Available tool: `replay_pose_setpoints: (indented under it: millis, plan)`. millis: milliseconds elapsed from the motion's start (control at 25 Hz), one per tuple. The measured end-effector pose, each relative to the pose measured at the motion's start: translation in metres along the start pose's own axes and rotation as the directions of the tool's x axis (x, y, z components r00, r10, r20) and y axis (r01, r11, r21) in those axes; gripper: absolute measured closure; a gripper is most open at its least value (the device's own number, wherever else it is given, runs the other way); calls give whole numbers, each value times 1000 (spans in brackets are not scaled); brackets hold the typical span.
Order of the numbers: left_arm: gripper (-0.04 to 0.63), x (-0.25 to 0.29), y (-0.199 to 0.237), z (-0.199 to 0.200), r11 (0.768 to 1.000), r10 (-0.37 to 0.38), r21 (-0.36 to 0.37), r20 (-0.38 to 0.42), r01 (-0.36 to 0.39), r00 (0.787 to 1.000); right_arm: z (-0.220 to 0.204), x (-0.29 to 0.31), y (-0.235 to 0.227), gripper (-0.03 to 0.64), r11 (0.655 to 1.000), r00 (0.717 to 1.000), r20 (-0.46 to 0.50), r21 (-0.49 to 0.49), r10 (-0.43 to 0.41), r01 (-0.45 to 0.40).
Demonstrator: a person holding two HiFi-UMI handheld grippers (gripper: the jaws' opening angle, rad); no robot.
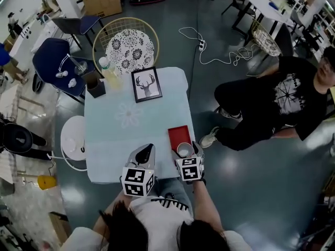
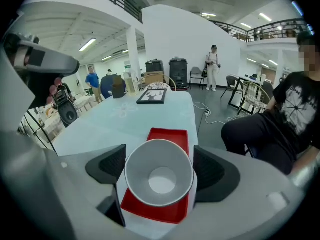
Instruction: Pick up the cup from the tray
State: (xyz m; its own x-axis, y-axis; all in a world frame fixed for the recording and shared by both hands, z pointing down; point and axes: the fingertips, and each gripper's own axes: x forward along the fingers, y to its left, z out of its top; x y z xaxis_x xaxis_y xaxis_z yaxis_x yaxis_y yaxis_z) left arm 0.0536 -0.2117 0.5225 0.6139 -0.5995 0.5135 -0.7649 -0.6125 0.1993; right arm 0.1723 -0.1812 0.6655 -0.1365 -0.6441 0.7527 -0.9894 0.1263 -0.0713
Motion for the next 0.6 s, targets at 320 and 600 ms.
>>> replay_pose_setpoints:
  millis: [320, 600]
  plan:
    - [595, 15, 11, 7, 999, 34, -18, -6, -34, 999, -10, 22, -1, 197, 999, 994, -104, -43, 18, -22]
    - [594, 19, 24, 7, 996, 74, -44, -10, -75, 997, 12, 16, 3, 241, 997, 996, -84, -75, 29, -35]
